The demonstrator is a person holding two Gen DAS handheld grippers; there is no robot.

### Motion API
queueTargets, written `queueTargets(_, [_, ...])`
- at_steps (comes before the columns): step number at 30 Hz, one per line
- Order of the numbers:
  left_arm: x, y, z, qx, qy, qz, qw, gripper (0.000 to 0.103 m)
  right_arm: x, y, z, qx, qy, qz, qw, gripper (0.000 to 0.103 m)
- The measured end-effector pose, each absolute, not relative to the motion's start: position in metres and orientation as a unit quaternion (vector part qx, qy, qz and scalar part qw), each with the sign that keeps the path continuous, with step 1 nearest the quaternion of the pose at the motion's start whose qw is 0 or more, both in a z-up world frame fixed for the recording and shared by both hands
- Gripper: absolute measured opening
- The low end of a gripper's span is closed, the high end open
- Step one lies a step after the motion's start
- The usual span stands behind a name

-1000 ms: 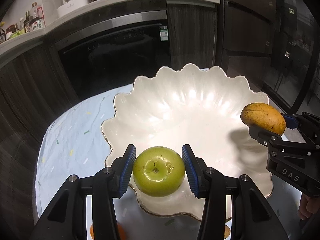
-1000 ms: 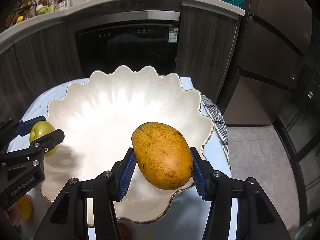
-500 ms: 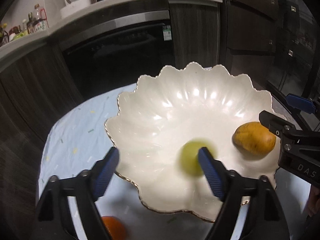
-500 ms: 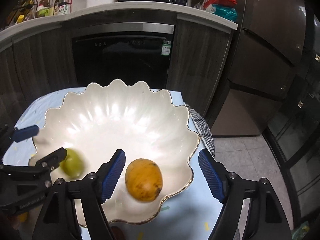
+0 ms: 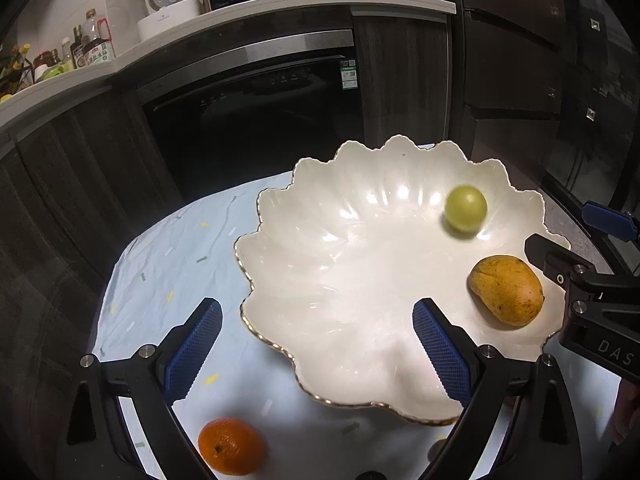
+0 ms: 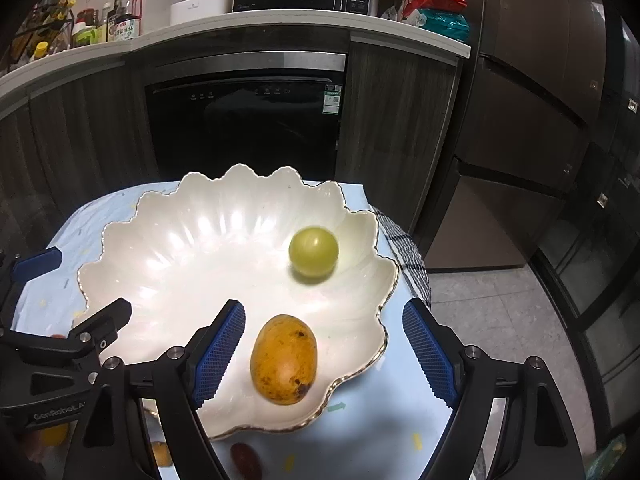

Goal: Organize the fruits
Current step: 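Open the left tool dropping the apple while the right tool releases the mango into the bowl, then withdraw both open tools back from the bowl toward the loose fruits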

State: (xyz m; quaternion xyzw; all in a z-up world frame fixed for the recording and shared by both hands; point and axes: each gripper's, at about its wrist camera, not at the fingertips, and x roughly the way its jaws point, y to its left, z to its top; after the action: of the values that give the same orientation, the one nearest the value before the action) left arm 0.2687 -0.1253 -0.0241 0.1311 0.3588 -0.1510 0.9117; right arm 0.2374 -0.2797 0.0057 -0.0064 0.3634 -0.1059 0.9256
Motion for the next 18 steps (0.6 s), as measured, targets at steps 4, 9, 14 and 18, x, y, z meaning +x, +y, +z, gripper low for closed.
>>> queueTargets(4, [0.264,-0.12,-0.02,0.125,0.358,-0.147,0.914,0.098,0.231,-0.276,0.01,-0.006,0.36,-0.104,0.927,0.083])
queueTargets(9, [0.255,-0.115,-0.015,0.12,0.355,-0.144,0.916,0.098,0.223,-0.271,0.014,-0.005,0.357,-0.102,0.929,0.083])
queueTargets(14, [0.243,-0.109,-0.009,0.116,0.35,-0.141,0.919,0.098,0.213,-0.267,0.02,-0.004,0.352,-0.102,0.93,0.083])
queueTargets(18, [0.234,-0.105,-0.004,0.115,0.345,-0.139,0.921,0.098,0.204,-0.265,0.024,-0.001,0.348,-0.101,0.932,0.083])
